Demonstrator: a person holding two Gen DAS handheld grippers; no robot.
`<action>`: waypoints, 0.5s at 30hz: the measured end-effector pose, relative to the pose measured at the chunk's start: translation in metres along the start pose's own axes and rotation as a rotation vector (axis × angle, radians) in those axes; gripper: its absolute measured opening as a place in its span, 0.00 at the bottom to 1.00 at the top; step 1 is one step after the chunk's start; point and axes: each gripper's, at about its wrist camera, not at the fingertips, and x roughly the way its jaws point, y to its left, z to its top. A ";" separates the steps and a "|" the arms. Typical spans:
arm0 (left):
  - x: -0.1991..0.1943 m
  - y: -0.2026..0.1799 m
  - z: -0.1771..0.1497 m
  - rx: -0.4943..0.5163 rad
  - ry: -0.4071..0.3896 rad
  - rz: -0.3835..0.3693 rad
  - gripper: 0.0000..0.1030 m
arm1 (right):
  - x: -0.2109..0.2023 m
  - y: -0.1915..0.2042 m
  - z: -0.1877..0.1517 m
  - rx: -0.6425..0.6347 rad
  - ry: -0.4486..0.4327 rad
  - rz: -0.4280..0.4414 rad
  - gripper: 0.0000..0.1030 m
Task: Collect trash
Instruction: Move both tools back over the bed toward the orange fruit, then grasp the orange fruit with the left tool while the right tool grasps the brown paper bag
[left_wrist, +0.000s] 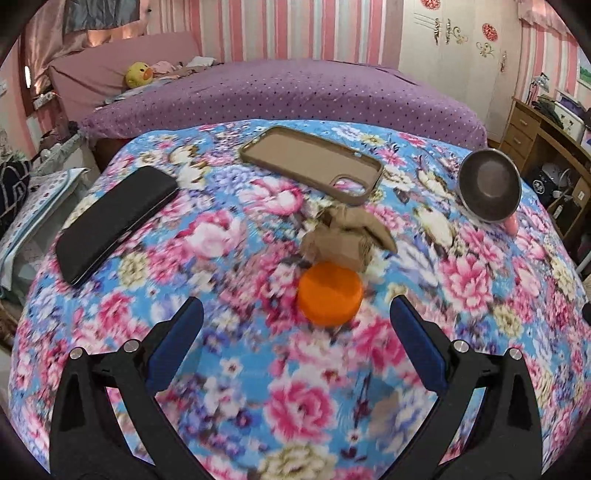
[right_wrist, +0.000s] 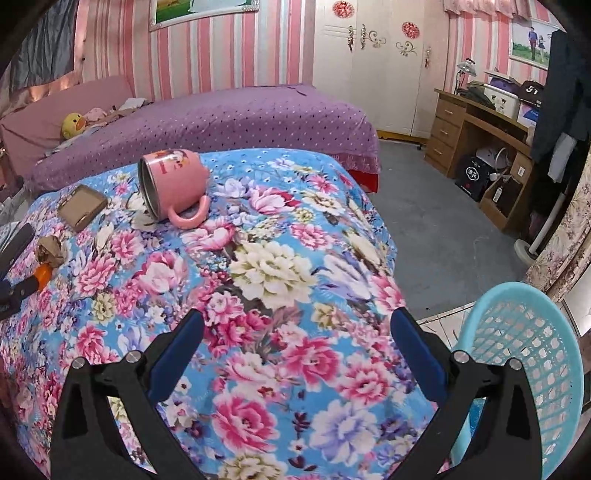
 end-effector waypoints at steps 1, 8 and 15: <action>0.002 -0.001 0.001 0.002 0.002 -0.009 0.94 | 0.001 0.001 0.000 -0.007 0.004 0.001 0.96; 0.009 0.001 -0.001 0.001 0.041 -0.135 0.38 | -0.001 0.015 -0.001 -0.010 0.016 0.042 0.96; -0.019 0.048 -0.012 0.005 0.002 -0.053 0.38 | -0.014 0.071 0.002 -0.072 -0.019 0.147 0.96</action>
